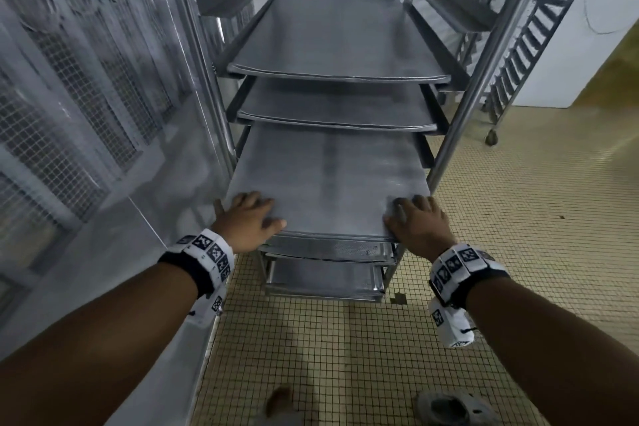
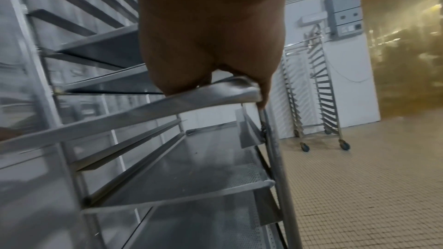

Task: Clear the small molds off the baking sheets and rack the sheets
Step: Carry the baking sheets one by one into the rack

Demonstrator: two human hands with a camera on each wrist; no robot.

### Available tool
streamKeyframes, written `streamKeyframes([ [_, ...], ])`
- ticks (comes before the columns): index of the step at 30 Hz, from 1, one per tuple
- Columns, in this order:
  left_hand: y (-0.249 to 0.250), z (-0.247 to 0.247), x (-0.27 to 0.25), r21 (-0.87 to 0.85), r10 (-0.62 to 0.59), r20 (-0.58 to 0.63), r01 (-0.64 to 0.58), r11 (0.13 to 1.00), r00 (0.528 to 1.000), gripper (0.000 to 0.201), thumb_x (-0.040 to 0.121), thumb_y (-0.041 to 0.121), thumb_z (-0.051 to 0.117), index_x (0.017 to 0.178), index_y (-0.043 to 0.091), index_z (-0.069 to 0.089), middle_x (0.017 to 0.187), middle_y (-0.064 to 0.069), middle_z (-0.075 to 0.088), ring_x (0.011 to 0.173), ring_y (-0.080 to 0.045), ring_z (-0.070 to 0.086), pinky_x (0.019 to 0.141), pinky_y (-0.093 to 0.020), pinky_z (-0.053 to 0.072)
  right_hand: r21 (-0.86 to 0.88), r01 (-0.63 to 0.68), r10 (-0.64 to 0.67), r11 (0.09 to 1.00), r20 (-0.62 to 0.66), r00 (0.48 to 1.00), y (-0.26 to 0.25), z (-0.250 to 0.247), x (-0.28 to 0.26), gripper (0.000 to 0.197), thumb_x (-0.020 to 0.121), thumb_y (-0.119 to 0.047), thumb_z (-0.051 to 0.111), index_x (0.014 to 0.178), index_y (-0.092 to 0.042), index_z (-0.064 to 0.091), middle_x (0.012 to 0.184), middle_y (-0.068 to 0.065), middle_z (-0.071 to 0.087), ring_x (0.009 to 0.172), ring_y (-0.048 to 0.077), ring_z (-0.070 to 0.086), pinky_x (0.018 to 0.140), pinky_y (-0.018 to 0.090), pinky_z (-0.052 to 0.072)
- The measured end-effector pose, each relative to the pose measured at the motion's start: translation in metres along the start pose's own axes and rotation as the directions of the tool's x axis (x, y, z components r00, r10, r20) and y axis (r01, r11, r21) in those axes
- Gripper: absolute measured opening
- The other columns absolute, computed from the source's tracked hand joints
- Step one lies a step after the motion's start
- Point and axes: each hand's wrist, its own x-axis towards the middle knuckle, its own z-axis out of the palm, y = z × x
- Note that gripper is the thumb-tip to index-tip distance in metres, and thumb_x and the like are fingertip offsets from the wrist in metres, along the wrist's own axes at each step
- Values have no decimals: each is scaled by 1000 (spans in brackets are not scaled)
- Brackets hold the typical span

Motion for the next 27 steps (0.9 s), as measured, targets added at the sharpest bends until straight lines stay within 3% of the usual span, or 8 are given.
streamKeyframes([
  [2, 16, 6, -8, 41, 51, -7, -51, 998, 999, 87, 86, 81, 16, 155, 29, 25, 166, -1, 12, 153, -28, 5, 118, -66, 12, -40, 80, -81, 996, -27, 996, -7, 8, -7, 55, 94, -69, 29, 131, -30, 44, 141, 7, 44, 137, 31, 37, 113, 57, 32],
  [4, 28, 14, -14, 108, 99, -30, -95, 990, 995, 78, 92, 76, 25, 154, 27, 26, 163, -2, 17, 151, -28, 11, 117, -59, 17, -39, 147, -149, 988, -31, 988, -17, 15, -18, 65, 94, -75, 23, 133, -29, 45, 142, 3, 45, 137, 26, 38, 114, 55, 31],
  [7, 38, 23, -21, 159, 146, -77, -133, 978, 986, 78, 89, 75, 19, 149, 27, 30, 158, -2, 24, 146, -27, 19, 112, -54, 25, -65, 205, -207, 977, -31, 978, -26, 28, -30, 74, 93, -78, 19, 143, -29, 41, 156, 2, 37, 147, 26, 28, 120, 54, 24],
  [11, 41, 28, -24, 185, 161, -120, -137, 973, 980, 67, 93, 64, 15, 147, 28, 33, 154, -1, 30, 143, -26, 24, 109, -53, 28, -86, 205, -210, 975, -53, 976, -31, 33, -39, 64, 100, -64, 28, 153, -29, 34, 165, 3, 24, 154, 26, 13, 122, 49, 10],
  [14, 43, 28, -26, 191, 169, -133, -142, 971, 977, 83, 81, 67, -1, 145, 28, 35, 152, -1, 32, 141, -26, 26, 107, -53, 30, -85, 211, -215, 974, -40, 976, -31, 32, -39, 72, 95, -70, 23, 153, -29, 33, 165, 2, 22, 154, 25, 11, 122, 49, 9],
  [17, 41, 28, -24, 196, 172, -140, -143, 970, 975, 85, 80, 67, -4, 145, 28, 35, 153, 0, 31, 142, -26, 27, 107, -53, 31, -97, 217, -223, 971, -53, 973, -30, 34, -37, 77, 91, -71, 14, 152, -30, 35, 165, 1, 24, 154, 25, 13, 122, 48, 10],
  [21, 40, 27, -18, 206, 166, -149, -133, 969, 975, 85, 81, 67, -3, 146, 28, 35, 156, 0, 31, 144, -26, 25, 108, -53, 31, -87, 213, -219, 973, -67, 973, -26, 38, -25, 65, 99, -65, 27, 153, -31, 34, 165, 1, 23, 154, 25, 12, 123, 49, 10],
  [27, 38, 21, 1, 197, 161, -158, -128, 972, 974, 84, 83, 67, -1, 148, 29, 35, 157, 0, 31, 145, -27, 25, 109, -55, 30, -86, 209, -216, 974, -84, 973, -23, 41, -1, 62, 100, -65, 27, 153, -33, 33, 165, 0, 23, 155, 23, 10, 124, 49, 9],
])
